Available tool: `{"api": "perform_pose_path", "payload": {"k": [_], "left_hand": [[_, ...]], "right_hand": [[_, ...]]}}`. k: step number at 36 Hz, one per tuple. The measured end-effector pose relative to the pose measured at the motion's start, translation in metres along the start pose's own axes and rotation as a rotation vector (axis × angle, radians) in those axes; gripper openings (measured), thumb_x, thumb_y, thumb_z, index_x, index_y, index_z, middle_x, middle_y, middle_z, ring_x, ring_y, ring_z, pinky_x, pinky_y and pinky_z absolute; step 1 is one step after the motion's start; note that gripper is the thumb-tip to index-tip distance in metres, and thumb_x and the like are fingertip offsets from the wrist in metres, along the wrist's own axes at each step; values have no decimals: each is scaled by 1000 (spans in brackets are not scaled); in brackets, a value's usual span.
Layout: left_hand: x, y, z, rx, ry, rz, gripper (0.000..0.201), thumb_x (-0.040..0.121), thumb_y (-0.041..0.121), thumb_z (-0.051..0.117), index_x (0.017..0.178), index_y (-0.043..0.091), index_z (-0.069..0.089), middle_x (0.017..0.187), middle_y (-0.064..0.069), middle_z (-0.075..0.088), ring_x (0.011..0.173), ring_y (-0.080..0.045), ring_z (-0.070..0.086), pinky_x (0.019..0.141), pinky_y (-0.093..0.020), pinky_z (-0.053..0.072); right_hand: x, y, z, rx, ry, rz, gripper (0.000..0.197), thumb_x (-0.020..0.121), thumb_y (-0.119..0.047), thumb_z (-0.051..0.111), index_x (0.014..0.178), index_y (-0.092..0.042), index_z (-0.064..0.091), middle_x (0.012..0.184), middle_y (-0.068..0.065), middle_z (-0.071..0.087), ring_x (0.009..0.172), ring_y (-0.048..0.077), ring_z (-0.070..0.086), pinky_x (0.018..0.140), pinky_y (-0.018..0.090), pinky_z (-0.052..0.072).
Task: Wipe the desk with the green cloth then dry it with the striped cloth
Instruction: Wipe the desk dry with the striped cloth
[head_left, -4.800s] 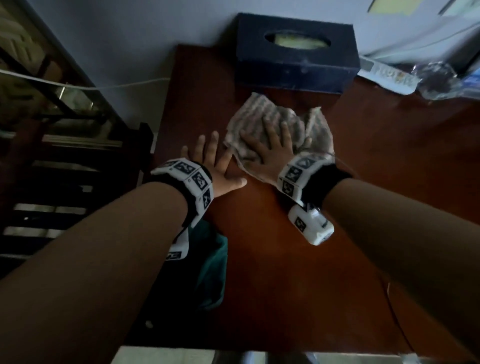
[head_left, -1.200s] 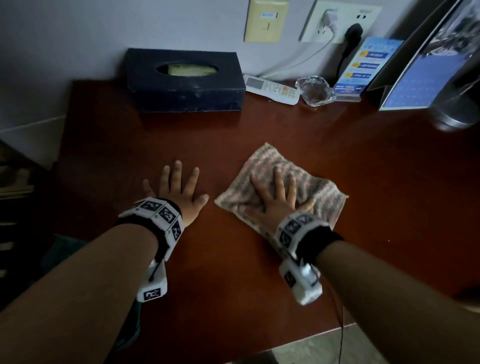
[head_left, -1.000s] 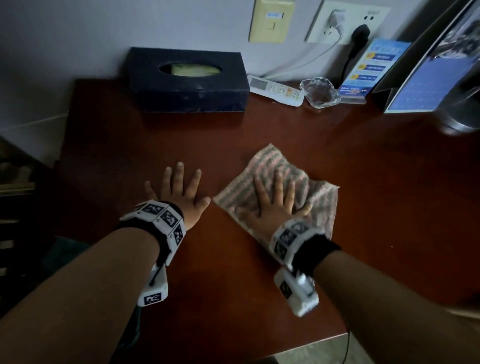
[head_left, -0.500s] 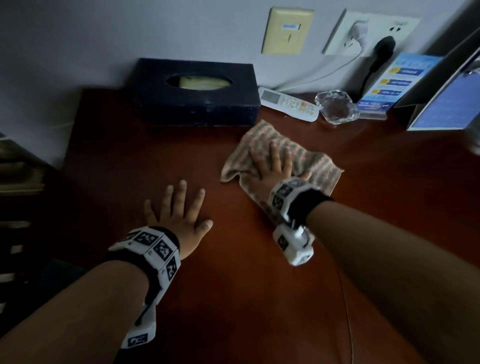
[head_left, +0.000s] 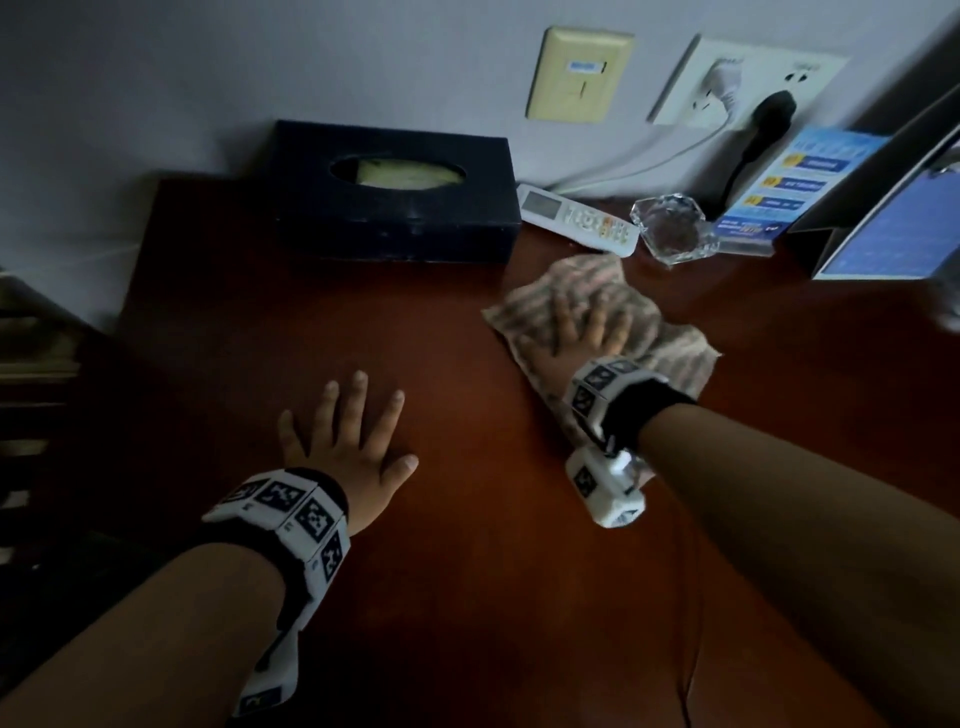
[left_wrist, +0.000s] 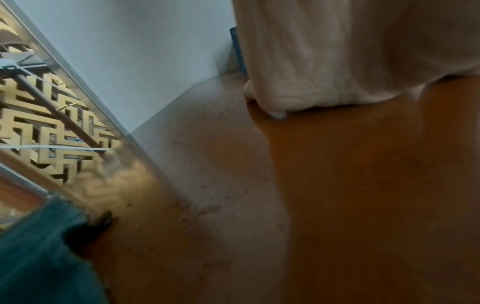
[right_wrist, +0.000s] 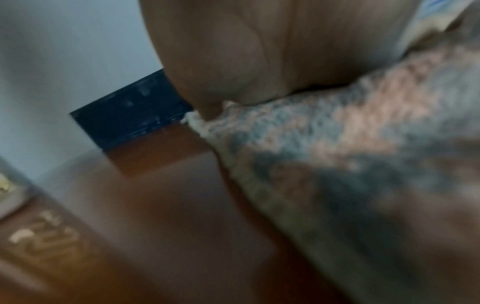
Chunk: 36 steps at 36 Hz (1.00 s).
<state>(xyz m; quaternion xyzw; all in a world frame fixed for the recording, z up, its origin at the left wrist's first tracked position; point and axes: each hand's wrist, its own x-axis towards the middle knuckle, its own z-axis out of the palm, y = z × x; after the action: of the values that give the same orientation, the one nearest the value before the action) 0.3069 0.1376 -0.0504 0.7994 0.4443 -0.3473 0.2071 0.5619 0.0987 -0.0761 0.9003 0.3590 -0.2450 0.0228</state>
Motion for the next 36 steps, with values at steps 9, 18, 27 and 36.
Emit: {"api": "perform_pose_path", "payload": {"k": [9,18,27,36], "left_hand": [[2,0,0,-6,4,-9,62,91,64,5,119,39,-44,126,3,-56,136,-26,-36,110,-60,-8],[2,1,0,5,-5,2,65,92,63,7,136,40,-35,123,3,-55,137,-26,-35,110,-60,-8],[0,2,-1,16,10,-29,64,92,64,6,120,36,-44,122,3,-56,137,-26,-34,110,-59,-6],[1,3,-1,29,5,-43,66,91,65,6,120,37,-45,125,3,-56,137,-26,-34,110,-58,-6]], "right_hand": [[1,-18,-5,-46,-15,-181,87,64,-92,30,136,-62,-9,152,-11,-31,138,29,-30,101,73,-10],[-143,45,68,-227,-2,-438,102,50,-98,29,141,-59,2,159,4,3,143,35,-5,94,79,12],[-136,42,48,-209,-140,-430,103,54,-85,54,124,-73,-20,144,-16,-43,132,23,-42,93,77,-15],[-14,-5,-3,-133,-125,-283,96,60,-87,48,133,-66,-11,148,-17,-35,138,25,-32,93,80,-9]]}}
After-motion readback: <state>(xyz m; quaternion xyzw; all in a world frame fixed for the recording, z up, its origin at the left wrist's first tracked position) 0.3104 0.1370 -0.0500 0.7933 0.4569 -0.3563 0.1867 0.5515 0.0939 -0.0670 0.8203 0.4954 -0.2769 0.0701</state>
